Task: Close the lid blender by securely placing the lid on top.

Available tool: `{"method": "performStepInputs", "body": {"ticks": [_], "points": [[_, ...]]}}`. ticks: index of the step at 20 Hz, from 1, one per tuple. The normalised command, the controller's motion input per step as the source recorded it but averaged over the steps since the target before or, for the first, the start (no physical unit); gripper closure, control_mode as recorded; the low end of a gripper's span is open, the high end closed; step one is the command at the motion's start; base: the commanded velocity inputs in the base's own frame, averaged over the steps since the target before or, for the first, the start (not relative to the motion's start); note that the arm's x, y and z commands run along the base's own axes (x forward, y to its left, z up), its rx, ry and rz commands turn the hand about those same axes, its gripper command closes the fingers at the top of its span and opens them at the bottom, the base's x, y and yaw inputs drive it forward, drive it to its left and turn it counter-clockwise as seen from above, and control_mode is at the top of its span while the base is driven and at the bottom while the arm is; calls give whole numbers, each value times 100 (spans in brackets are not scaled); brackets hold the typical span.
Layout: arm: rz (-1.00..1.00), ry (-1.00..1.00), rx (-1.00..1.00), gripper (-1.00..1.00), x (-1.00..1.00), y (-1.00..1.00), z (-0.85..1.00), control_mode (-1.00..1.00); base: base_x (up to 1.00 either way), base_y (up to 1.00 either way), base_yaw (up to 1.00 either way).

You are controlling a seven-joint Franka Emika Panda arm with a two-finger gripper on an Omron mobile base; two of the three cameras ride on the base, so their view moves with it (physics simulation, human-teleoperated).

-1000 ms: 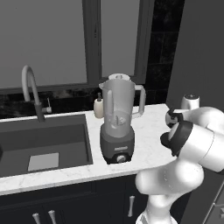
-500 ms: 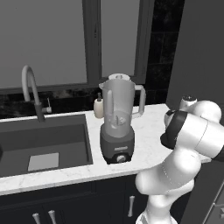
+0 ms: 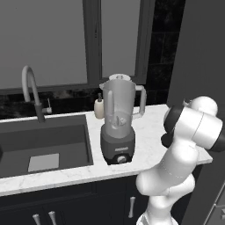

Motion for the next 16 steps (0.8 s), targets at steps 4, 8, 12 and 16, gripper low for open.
{"method": "performStepInputs", "body": {"ticks": [4,8,12,16], "points": [[-1,0,0,-100,2,-3,-18,-100,0,0,0],[-1,0,0,-100,4,0,-17,-100,0,0,0],[-1,0,0,-100,2,0,-16,-100,0,0,0],[-2,0,0,-100,8,0,-18,-100,0,0,0]]}}
